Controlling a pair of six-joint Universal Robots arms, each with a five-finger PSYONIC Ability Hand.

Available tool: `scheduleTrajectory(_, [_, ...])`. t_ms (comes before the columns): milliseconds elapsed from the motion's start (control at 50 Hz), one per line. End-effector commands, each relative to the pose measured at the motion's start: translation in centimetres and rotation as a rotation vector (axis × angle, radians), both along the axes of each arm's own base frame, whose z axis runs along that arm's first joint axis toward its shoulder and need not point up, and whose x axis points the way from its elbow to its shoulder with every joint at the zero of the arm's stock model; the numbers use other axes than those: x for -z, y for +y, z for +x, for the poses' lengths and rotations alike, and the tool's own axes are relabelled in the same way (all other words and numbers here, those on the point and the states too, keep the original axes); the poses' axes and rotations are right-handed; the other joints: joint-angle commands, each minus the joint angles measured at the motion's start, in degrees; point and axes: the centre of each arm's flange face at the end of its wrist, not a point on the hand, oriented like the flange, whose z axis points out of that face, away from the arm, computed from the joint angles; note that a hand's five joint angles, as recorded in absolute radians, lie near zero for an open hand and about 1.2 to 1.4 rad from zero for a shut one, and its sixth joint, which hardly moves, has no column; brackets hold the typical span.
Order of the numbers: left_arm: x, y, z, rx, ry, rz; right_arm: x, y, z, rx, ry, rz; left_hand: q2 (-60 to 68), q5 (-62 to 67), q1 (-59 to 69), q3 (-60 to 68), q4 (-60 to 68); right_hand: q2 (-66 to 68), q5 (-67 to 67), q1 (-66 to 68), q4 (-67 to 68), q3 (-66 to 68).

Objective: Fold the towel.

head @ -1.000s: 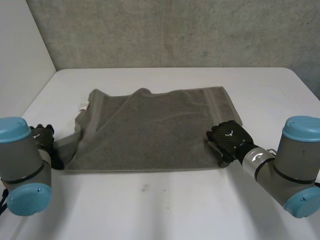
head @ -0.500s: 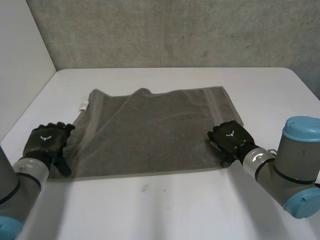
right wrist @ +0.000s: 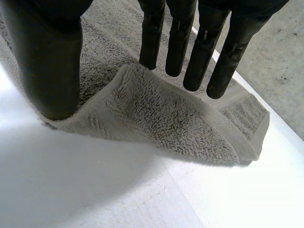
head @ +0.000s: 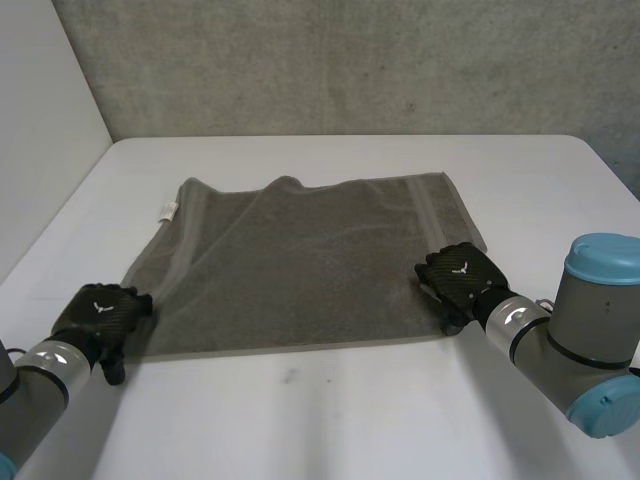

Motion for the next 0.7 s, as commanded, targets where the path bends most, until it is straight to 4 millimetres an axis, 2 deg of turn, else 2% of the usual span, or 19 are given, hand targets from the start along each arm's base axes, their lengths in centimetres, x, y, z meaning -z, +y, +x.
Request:
scheduleTrajectory(20, [0.6,-0.6,-0.3,0.024,0.017,0.012,0.0,0.0,0.0,0.000,0.000,0.001,3.3,3.3,3.4,3.3,3.4,-3.8,0.0,-1.6,-2.2,-2.1])
scheduleTrajectory(220, [1.1,-1.7,-0.3,0.027,0.018,0.003,0.1,0.1,0.0,-0.003,0.007,-0.001,5.0,5.0,5.0,4.9,5.0,-3.8,0.0,-1.6,-2.2,-2.1])
scheduleTrajectory(700, [0.6,-4.3,-0.6,-0.018,0.130,-0.026,0.2,0.1,0.0,-0.007,0.017,-0.003,32.5,32.5,32.6,32.5,32.6,-3.8,0.0,-1.6,-2.2,-2.1])
